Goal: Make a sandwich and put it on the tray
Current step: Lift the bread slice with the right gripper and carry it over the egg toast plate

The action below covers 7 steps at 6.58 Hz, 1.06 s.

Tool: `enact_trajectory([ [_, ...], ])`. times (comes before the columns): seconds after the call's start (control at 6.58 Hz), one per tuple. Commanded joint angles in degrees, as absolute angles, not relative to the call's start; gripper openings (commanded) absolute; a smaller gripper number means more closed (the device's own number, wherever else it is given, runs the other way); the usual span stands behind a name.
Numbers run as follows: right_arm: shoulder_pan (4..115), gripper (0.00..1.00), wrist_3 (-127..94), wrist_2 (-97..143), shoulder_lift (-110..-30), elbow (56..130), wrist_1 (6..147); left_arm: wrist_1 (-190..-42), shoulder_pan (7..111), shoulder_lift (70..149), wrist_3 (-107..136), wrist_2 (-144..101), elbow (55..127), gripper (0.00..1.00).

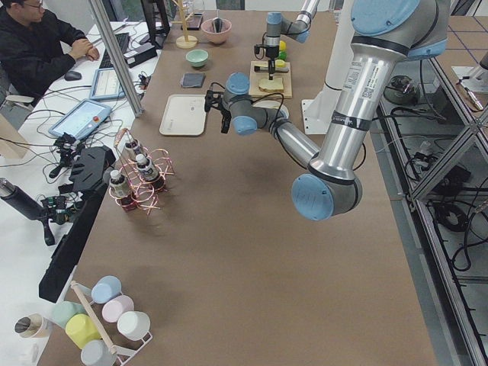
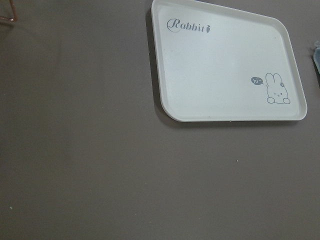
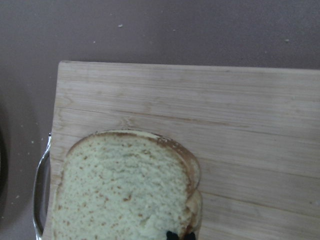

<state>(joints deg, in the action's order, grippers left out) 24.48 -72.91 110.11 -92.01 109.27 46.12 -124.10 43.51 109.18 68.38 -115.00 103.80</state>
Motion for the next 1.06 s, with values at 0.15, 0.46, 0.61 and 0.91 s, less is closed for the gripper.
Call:
enact_trajectory([
  [0.15,25.21,0.00,-75.32,109.76,-92.20,111.96,45.27,-124.10,43.59,109.16,68.29,-115.22,103.80,0.98],
  [0.46,27.59,0.00,-75.76,113.63,-91.76,113.12,42.90,-124.10,43.59,109.16,68.29,-115.31,103.80,0.98],
  [0.61,27.95,0.00,-76.72,114.08,-91.58,113.03,39.06,-124.10,43.68,109.16,68.29,-115.31,103.71,0.98],
  [0.91,27.60,0.00,-81.46,114.00,-84.25,111.11,39.53,-124.19,44.03,109.07,68.20,-115.49,103.10,0.97],
])
